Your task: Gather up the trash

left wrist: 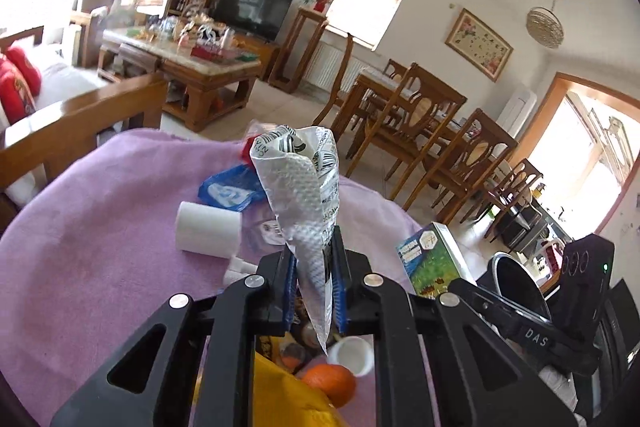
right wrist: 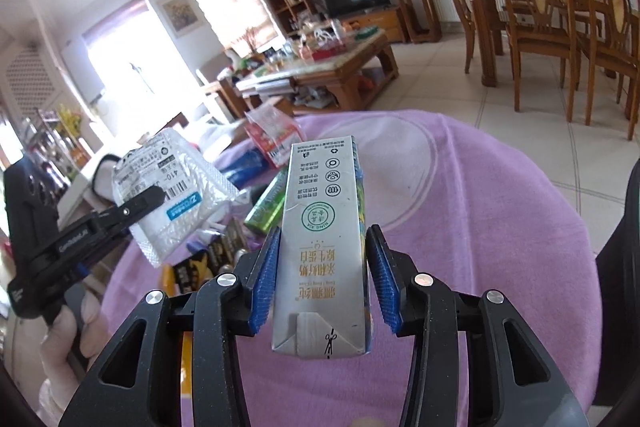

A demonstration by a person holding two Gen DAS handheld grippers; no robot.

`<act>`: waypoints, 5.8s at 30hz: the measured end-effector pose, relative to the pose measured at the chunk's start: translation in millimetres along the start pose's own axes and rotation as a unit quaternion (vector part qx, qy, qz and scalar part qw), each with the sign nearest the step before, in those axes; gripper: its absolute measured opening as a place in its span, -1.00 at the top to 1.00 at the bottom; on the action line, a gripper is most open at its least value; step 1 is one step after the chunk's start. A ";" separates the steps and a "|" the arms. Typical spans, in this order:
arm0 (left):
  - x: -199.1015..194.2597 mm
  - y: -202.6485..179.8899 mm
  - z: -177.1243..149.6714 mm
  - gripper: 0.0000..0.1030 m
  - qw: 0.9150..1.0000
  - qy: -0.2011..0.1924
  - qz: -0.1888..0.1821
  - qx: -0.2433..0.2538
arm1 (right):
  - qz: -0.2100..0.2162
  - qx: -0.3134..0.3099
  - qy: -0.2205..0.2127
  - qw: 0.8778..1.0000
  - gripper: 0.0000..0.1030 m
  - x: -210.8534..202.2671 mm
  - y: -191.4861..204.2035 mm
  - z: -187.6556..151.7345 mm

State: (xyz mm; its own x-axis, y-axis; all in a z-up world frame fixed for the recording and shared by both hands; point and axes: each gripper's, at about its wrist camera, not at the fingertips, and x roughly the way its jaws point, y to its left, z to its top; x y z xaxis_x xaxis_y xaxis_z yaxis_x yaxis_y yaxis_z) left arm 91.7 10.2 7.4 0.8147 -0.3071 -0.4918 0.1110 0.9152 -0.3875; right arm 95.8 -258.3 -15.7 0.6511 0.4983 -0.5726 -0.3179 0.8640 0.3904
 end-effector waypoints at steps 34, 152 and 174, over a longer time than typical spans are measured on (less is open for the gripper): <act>48.9 -261.2 -82.2 0.69 0.969 0.062 -0.159 0.176 | -0.135 0.094 -0.159 0.974 0.16 -277.7 -229.4 -55.6; 61.0 79.4 8.1 -0.30 0.987 0.091 0.126 0.041 | -0.147 -0.461 -0.074 0.872 0.23 102.5 139.2 20.5; 41.4 50.6 7.3 -0.30 0.997 0.055 0.018 0.059 | -0.191 -0.514 -0.036 0.836 0.23 35.6 100.0 -71.5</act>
State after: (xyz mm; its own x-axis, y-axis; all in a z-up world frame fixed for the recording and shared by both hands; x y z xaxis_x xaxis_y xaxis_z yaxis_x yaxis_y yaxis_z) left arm 135.2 45.8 -26.9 0.7529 -0.2938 -0.5890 0.1540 0.9487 -0.2763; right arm 37.9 -149.0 -48.6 0.8684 0.1987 -0.4543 -0.4772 0.5839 -0.6568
